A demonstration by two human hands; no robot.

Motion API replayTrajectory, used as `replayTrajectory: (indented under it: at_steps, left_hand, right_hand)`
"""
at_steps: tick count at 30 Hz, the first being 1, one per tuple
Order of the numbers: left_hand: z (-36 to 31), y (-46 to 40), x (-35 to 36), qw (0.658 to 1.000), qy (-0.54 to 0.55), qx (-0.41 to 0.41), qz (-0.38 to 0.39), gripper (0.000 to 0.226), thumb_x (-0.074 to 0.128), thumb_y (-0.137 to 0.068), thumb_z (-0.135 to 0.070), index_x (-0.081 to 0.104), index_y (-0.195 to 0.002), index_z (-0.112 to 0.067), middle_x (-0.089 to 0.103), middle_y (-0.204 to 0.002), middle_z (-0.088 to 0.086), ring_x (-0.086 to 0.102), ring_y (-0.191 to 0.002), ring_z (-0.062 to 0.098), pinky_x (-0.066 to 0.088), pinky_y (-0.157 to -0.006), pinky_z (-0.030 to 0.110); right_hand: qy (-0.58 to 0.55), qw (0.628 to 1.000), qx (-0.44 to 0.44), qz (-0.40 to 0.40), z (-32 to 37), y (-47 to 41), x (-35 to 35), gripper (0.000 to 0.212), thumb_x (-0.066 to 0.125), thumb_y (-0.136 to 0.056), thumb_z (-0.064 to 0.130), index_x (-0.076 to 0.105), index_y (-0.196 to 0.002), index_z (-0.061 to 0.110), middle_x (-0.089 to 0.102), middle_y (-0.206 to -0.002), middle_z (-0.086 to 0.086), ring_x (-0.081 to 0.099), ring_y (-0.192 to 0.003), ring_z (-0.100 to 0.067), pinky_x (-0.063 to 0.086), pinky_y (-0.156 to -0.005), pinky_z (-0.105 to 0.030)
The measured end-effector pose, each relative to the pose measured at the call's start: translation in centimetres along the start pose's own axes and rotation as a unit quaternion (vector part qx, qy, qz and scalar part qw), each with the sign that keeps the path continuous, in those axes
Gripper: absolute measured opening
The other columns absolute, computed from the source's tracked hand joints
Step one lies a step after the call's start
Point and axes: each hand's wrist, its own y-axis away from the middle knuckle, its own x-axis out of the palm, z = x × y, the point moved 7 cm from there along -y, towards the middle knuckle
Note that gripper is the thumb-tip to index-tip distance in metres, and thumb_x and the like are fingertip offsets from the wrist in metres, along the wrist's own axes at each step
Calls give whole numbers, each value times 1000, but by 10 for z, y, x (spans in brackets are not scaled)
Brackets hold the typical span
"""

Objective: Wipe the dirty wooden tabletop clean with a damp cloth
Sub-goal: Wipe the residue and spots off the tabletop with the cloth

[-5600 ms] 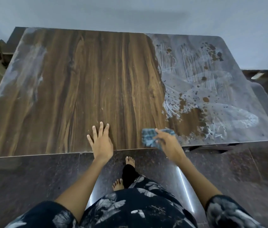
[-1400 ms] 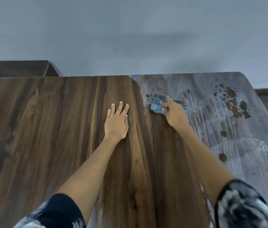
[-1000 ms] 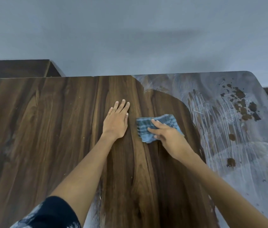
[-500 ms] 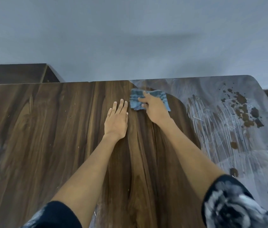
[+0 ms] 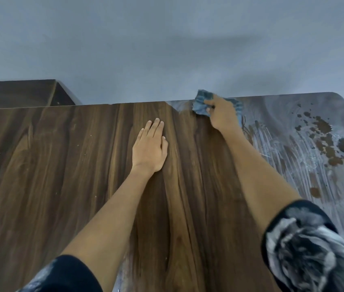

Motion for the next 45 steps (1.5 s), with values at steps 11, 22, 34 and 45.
replayTrajectory:
  at_steps: [11, 22, 34, 45]
  left_hand:
    - [9, -7, -6, 998, 43, -31, -42, 56, 35, -96, -31, 20, -146, -12, 24, -153, 3, 16, -142, 14, 11, -117, 29]
    - [11, -3, -15, 990, 92, -79, -73, 68, 43, -91, -21, 7, -148, -11, 39, -146, 3, 44, -127, 19, 42, -102, 36]
    - [6, 3, -11, 996, 44, -36, -72, 39, 39, -95, -22, 47, -132, -11, 45, -140, 6, 35, -134, 21, 29, -112, 36]
    - [6, 17, -16, 990, 88, -63, -95, 35, 43, -91, -9, 52, -125, -7, 52, -133, 9, 43, -128, 22, 34, -109, 38]
  right_hand:
    - [7, 983, -158, 97, 16, 60, 15, 35, 41, -97, 13, 50, -130, 14, 35, -147, 0, 33, -135, -22, 26, -112, -39]
    - [49, 983, -149, 91, 93, -3, 71, 40, 39, -96, 8, 45, -134, 17, 36, -146, -9, 35, -133, -27, 31, -107, -37]
    - [70, 995, -68, 28, -8, 31, -7, 35, 40, -97, 19, 48, -131, 26, 34, -148, 3, 30, -137, -23, 11, -116, -47]
    - [41, 963, -244, 102, 47, 106, 27, 46, 46, -89, -7, 52, -127, 18, 34, -146, -5, 25, -138, -23, 7, -112, -36]
